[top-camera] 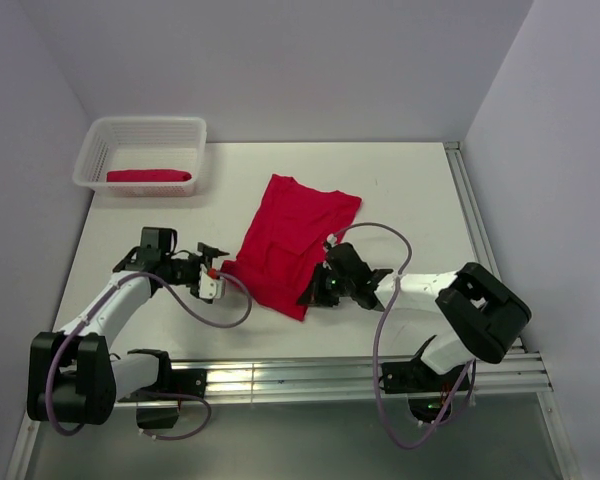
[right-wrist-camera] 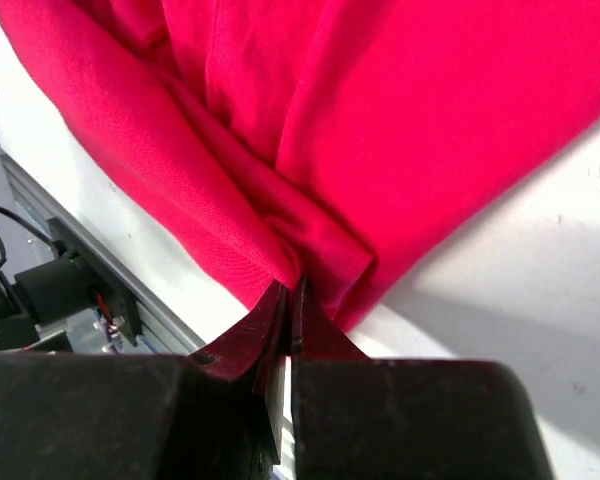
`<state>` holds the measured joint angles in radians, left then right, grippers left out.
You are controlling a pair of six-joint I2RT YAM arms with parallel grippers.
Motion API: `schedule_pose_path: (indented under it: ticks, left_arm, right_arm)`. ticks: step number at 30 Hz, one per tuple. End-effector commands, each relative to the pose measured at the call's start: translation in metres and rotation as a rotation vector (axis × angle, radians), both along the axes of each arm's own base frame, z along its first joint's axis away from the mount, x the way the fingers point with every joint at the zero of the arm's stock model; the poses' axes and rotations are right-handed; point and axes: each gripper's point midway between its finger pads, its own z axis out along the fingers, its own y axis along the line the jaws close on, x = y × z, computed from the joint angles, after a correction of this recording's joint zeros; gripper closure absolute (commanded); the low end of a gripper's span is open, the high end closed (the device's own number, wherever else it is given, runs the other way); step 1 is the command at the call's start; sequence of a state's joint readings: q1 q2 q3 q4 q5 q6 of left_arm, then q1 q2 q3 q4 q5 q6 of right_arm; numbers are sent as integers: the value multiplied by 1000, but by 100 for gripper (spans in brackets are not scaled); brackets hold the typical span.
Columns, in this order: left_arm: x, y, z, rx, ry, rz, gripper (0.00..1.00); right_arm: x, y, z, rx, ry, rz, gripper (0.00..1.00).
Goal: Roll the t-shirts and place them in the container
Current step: Roll the tshirt
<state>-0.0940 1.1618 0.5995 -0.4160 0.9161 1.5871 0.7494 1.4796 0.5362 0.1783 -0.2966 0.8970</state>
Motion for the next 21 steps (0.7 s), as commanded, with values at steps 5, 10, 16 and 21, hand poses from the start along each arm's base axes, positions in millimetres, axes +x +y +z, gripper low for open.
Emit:
schedule_pose_path:
  ticks: [5, 10, 16, 21]
  left_arm:
    - [-28, -14, -6, -8, -137, -226, 30]
    - [-38, -13, -28, 52, -256, -340, 28]
    - [-25, -14, -36, 89, -288, -333, 29]
    - [2, -20, -23, 78, -337, -275, 28]
  right_arm:
    - [0, 1, 4, 38, 12, -30, 100]
    - [-1, 5, -2, 55, 42, -35, 100]
    - [0, 9, 0, 80, 41, -32, 100]
    - [-1, 12, 1, 93, 47, -23, 100]
